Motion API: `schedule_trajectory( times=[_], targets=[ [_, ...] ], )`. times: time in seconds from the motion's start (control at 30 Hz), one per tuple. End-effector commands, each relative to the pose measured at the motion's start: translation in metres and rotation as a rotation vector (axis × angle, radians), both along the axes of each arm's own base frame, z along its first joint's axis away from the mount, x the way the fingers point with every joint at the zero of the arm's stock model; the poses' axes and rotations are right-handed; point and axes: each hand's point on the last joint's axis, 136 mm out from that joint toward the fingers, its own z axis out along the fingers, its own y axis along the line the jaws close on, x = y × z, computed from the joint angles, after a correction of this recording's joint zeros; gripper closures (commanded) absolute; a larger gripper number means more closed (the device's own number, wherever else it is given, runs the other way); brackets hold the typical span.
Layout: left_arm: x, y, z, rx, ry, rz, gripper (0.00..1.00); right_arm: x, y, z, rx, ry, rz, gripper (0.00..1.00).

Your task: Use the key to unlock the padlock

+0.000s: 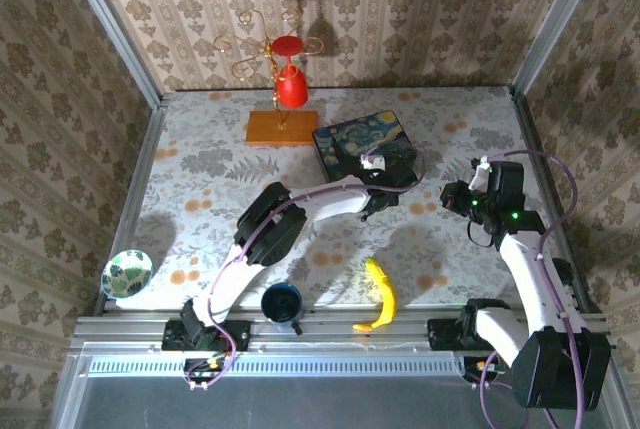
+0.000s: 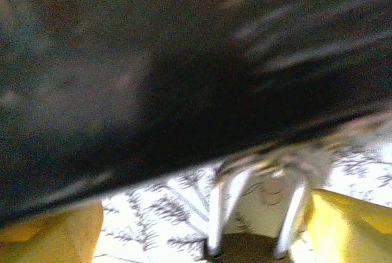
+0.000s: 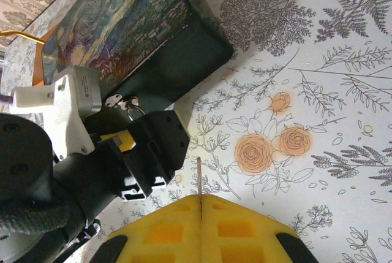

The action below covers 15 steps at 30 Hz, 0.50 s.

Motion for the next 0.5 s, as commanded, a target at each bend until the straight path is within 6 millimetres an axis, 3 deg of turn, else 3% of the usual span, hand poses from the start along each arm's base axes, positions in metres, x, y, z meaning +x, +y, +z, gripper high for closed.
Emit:
schedule_trajectory(
  times=[0.0, 0.1, 0.4, 0.47],
  targets=[
    [0.0046, -0.0129, -0.0058, -0.011, 0.003, -0.043, 0.21, -0.0024, 0.0018, 0.0046, 0.020, -0.017, -0.001, 1.00],
    [0.0057, -0.0134, -0.0033, -0.021, -0.001, -0.036, 0.28, -0.0031, 0.0013, 0.0040, 0.016, -0.013, -0.001, 1.00],
    [-0.0010, -0.0092, -0.0102, -0.036, 0.023, -0.001, 0.35, -0.0012, 0.0021, 0.0022, 0.024, -0.013, -0.001, 1.00],
    [-0.0004, -0.0065, -0.0106, -0.038, 0.021, 0.010, 0.42, -0.0013, 0.0021, 0.0021, 0.023, -0.013, 0.000, 1.00]
  ],
)
